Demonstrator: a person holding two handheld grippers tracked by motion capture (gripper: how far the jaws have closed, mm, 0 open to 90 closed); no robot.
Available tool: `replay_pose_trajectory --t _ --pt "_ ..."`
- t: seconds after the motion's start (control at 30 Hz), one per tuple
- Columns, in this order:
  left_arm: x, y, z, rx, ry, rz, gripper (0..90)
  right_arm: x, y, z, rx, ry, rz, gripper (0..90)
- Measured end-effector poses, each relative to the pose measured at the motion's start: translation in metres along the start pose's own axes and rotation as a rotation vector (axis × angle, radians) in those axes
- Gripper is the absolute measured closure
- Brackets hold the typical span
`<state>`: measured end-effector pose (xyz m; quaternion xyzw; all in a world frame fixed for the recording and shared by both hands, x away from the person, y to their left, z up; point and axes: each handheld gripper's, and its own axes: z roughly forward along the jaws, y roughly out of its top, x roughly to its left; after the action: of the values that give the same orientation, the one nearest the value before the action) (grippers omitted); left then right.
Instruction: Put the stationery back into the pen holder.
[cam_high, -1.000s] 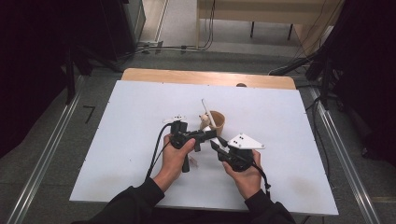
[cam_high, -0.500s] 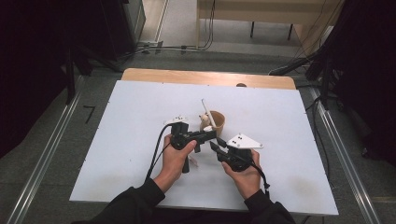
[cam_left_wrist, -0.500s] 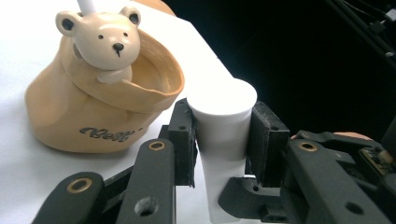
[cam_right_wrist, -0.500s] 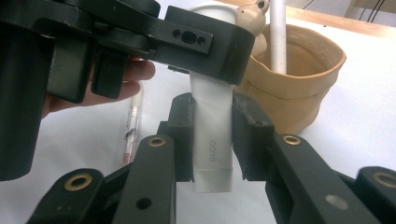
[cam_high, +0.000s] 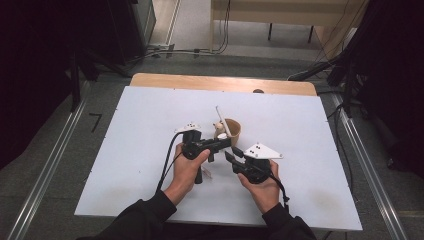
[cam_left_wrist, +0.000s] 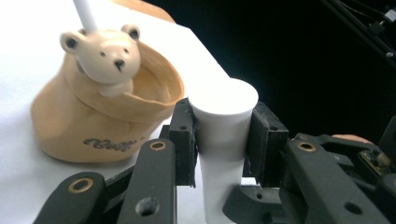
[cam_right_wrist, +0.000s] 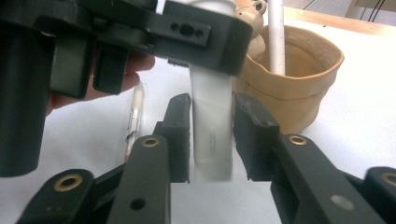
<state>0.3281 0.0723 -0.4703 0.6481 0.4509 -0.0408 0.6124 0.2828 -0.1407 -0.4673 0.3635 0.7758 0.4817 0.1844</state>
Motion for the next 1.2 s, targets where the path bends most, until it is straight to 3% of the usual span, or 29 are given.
replay_pose_trajectory --t 0.3,0.67,1.2 --pt "0.002 0.011 -0.006 -0.044 0.002 -0.003 68.0 -0.006 0.0 -0.001 0.01 0.019 0.065 38.1" --pt "0.004 0.015 -0.003 -0.055 0.024 0.019 67.9 -0.012 -0.005 0.006 0.07 0.006 0.103 19.3" --pt "0.003 0.027 0.0 -0.078 0.017 0.005 67.9 -0.018 -0.008 0.009 0.097 -0.003 0.129 14.9"
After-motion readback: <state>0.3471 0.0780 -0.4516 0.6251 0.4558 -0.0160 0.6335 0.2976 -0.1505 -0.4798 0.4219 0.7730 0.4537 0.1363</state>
